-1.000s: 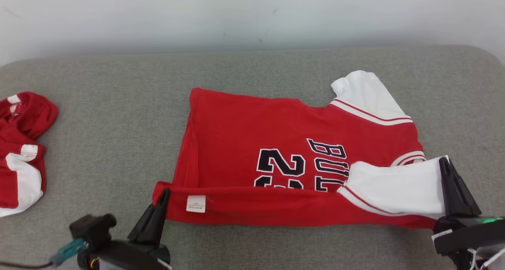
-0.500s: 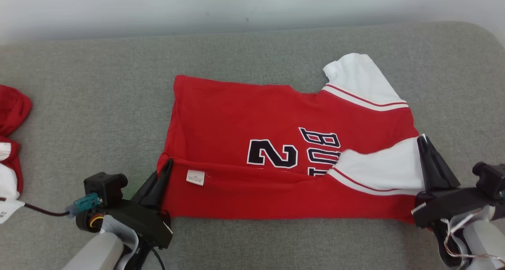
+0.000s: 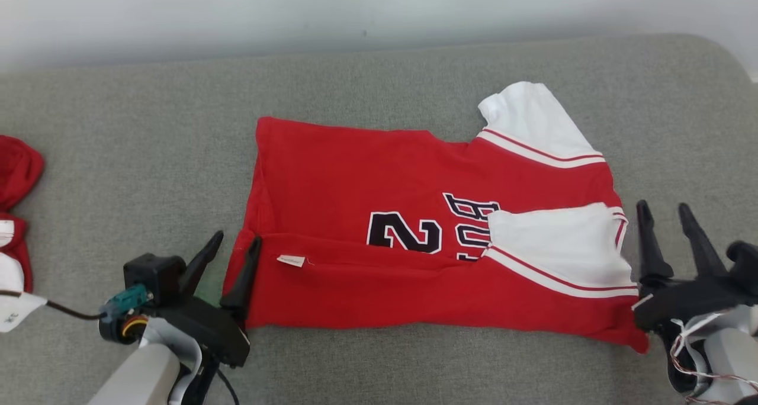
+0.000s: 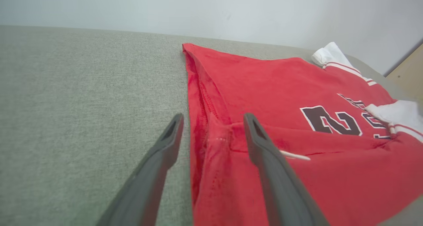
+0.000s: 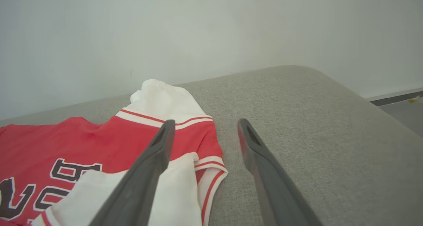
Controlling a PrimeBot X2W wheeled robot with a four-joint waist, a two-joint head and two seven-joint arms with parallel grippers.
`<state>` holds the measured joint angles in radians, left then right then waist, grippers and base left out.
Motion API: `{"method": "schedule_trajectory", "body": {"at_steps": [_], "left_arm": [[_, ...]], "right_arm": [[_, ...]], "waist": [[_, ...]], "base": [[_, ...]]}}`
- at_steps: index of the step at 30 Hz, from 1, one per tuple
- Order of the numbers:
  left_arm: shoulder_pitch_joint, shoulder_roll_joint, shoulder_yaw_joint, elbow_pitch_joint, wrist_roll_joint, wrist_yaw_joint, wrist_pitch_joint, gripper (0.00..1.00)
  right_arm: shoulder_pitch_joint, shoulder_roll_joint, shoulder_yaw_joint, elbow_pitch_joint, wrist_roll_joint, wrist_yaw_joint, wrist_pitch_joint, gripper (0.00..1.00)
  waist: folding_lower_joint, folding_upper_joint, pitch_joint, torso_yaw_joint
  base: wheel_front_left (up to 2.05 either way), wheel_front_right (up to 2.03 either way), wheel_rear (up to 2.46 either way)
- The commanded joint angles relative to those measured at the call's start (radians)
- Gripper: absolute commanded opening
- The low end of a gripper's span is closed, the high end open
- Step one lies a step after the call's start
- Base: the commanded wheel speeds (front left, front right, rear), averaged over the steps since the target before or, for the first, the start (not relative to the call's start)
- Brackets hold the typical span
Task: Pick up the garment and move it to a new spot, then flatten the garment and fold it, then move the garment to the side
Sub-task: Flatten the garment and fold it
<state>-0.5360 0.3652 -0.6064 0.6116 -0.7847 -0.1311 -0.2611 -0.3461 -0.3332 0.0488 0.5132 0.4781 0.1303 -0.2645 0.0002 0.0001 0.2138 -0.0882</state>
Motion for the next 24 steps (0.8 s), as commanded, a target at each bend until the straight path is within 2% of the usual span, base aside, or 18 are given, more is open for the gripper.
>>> {"method": "schedule_trajectory", "body": {"at_steps": [1, 8, 15, 24], "left_arm": [[0.040, -0.006, 0.022, -0.006, 0.022, 0.002, -0.003, 1.00], [0.198, -0.023, 0.157, -0.098, 0.100, 0.002, -0.003, 1.00], [0.307, -0.052, 0.197, -0.133, 0.173, 0.002, -0.003, 1.00], [0.295, -0.086, 0.223, -0.063, 0.270, 0.002, -0.003, 1.00]], "right_arm": [[0.029, 0.013, -0.025, -0.011, -0.021, 0.001, -0.002, 1.00], [0.167, 0.046, -0.077, -0.094, -0.082, 0.001, -0.002, 1.00], [0.284, 0.075, -0.113, -0.135, -0.126, 0.001, -0.002, 1.00], [0.291, 0.116, -0.095, -0.053, -0.173, 0.001, -0.002, 1.00]], "waist": [[-0.0002, -0.0001, -0.038, 0.008], [-0.0002, -0.0001, -0.102, 0.015], [-0.0002, -0.0001, -0.108, 0.029], [-0.0002, -0.0001, -0.070, 0.018]], "base": [[0.00, 0.00, 0.00], [0.00, 0.00, 0.00], [0.00, 0.00, 0.00], [0.00, 0.00, 0.00]]}}
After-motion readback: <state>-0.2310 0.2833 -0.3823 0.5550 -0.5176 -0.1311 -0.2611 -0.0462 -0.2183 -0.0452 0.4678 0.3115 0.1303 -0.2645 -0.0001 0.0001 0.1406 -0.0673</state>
